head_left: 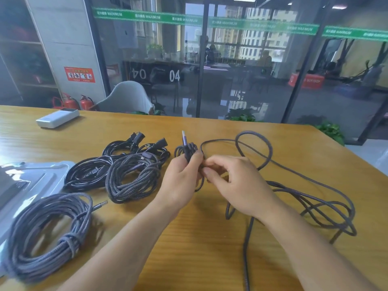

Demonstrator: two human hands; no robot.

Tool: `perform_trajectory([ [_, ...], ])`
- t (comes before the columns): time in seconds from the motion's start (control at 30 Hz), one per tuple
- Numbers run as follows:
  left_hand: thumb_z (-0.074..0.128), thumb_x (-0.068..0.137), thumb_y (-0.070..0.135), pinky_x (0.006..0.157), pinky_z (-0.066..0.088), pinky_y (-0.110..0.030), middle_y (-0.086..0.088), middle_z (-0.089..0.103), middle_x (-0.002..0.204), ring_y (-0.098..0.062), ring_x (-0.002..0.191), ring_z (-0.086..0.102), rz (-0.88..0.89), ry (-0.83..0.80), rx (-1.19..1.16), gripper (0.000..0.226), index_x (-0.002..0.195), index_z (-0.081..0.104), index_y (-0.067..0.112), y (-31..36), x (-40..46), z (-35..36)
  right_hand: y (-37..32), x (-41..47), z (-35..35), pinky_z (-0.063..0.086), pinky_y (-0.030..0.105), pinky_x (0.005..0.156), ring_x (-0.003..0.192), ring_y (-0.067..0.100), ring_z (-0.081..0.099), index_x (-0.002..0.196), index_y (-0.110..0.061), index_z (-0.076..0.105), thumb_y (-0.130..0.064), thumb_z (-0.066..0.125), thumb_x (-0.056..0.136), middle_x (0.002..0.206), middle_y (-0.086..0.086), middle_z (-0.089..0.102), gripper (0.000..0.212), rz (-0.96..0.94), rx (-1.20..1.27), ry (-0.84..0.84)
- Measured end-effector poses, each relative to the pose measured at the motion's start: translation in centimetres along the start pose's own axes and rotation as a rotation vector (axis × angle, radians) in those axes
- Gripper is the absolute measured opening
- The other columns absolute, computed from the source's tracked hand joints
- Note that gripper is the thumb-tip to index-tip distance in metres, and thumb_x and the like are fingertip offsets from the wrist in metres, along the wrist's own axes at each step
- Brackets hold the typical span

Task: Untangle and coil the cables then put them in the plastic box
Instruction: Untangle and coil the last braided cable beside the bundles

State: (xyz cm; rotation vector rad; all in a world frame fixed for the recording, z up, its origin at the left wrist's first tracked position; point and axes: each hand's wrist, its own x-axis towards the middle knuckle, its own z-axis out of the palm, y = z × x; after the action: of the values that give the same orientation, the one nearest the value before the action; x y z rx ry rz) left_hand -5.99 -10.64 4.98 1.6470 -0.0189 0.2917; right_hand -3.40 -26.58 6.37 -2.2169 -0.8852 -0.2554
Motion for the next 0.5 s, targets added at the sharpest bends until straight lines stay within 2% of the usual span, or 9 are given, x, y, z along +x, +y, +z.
perform_trajectory([
  [0.07,0.045,0.110,0.029,0.052,0.024,-0.032,0.009,0.033,0.055,-0.015,0.052,0.026,0.050,0.047,0.029,0.042,0.072,0.043,0.012,0.2,0.1,-0.1,-0.4,-0.1,-0.5,0.054,0.037,0.085,0.092,0.000,0.067,0.119,-0.043,0.065,-0.043,0.057,0.104,0.095,-0.017,0.074,0.017,0.006,-0.113,-0.034],
  [0.13,0.042,0.111,0.027,0.051,0.026,-0.031,0.002,0.035,0.055,-0.016,0.053,0.027,0.091,0.074,0.044,0.044,0.073,0.045,0.005,0.5,0.1,-0.2,-0.8,-0.2,-0.9,0.049,0.034,0.082,0.079,-0.016,0.058,0.131,-0.051,0.056,-0.047,0.056,0.103,0.106,-0.021,0.072,0.028,0.002,-0.257,-0.047],
  [0.2,0.040,0.112,0.028,0.051,0.030,-0.029,-0.007,0.044,0.058,-0.018,0.054,0.034,0.121,0.110,0.047,0.049,0.075,0.051,-0.001,0.6,0.2,-0.5,-0.8,-0.1,-0.8,0.047,0.033,0.078,0.067,-0.015,0.053,0.134,-0.051,0.050,-0.039,0.061,0.102,0.109,-0.022,0.068,0.036,-0.009,-0.312,-0.037],
  [0.27,0.040,0.113,0.029,0.052,0.035,-0.027,-0.007,0.060,0.061,-0.017,0.054,0.040,0.119,0.183,0.003,0.045,0.083,0.060,0.002,0.5,0.5,-1.1,-0.4,0.1,-0.8,0.044,0.028,0.083,0.079,-0.006,0.054,0.129,-0.045,0.048,-0.026,0.067,0.096,0.108,-0.020,0.064,0.042,0.010,-0.319,0.024],
  [0.37,0.037,0.114,0.029,0.055,0.041,-0.025,-0.008,0.077,0.077,-0.017,0.058,0.052,0.105,0.268,-0.094,0.038,0.091,0.060,0.009,0.9,0.6,-2.5,1.3,0.3,-1.9,0.036,0.027,0.103,0.107,0.006,0.051,0.127,-0.038,0.052,-0.016,0.070,0.087,0.113,-0.019,0.060,0.049,0.087,-0.410,0.116],
  [0.43,0.035,0.114,0.028,0.062,0.049,-0.033,-0.011,0.080,0.087,-0.022,0.069,0.067,0.095,0.306,-0.206,0.038,0.093,0.059,0.009,1.3,0.7,-3.3,2.5,0.5,-2.6,0.037,0.033,0.115,0.120,0.003,0.053,0.129,-0.042,0.052,-0.015,0.072,0.084,0.123,-0.023,0.059,0.056,0.162,-0.366,-0.002],
  [0.5,0.034,0.114,0.028,0.078,0.058,-0.039,-0.015,0.080,0.093,-0.028,0.085,0.076,0.075,0.314,-0.366,0.036,0.099,0.059,0.007,1.7,1.0,-3.9,3.4,0.5,-2.4,0.041,0.035,0.116,0.131,-0.003,0.050,0.135,-0.048,0.051,-0.015,0.077,0.085,0.137,-0.027,0.054,0.065,0.179,-0.162,-0.223],
])
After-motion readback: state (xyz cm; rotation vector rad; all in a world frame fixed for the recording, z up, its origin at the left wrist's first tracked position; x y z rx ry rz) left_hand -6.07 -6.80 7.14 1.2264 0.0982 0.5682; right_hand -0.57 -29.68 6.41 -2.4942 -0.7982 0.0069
